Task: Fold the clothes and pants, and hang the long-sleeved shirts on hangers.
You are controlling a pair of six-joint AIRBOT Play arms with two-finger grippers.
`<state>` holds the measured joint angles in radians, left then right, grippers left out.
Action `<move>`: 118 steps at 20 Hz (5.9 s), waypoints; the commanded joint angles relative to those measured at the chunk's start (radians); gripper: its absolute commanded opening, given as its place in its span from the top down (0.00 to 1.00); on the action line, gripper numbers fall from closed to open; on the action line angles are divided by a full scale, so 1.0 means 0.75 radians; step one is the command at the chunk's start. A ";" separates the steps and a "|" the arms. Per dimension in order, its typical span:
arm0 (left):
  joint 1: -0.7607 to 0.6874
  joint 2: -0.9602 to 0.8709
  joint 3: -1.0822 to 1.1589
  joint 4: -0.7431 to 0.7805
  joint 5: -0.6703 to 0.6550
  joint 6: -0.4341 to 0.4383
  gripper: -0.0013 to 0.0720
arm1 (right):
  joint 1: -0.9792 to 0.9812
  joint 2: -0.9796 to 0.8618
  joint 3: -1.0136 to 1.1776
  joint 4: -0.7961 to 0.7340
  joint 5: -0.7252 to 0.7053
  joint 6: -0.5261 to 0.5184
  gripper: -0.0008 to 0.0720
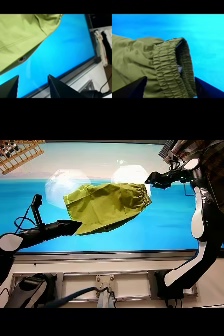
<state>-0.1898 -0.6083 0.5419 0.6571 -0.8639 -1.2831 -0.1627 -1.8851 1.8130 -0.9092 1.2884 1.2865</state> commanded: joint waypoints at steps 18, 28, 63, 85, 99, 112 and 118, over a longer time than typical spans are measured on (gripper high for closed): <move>0.001 0.006 -0.001 -0.009 0.111 0.001 0.45 | 0.029 -0.243 0.009 0.119 0.107 -0.027 0.12; 0.001 0.006 -0.001 -0.006 0.131 0.006 0.45 | 0.030 -0.202 -0.091 0.124 0.164 -0.005 0.40; 0.001 0.009 -0.001 -0.041 0.075 -0.025 0.60 | 0.025 0.872 -1.566 0.005 -0.392 0.045 0.21; -0.005 -0.364 0.289 0.071 0.005 -0.015 0.84 | 0.026 0.829 -1.567 0.406 -0.313 -0.274 0.26; -0.180 -0.762 0.537 0.102 -0.131 -0.015 0.84 | 0.025 0.774 -1.567 0.357 -0.379 -0.303 0.18; -0.180 -0.763 0.537 0.102 -0.126 -0.015 0.84 | 0.027 0.720 -1.570 0.442 -0.368 -0.302 0.21; -0.180 -0.762 0.537 0.101 -0.131 -0.015 0.84 | 0.027 0.628 -1.571 0.520 -0.346 -0.303 0.35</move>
<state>-0.3237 -1.1797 0.9440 0.7330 -0.9619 -1.2945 -0.1432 -1.3907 0.6357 -0.5438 1.0313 1.0599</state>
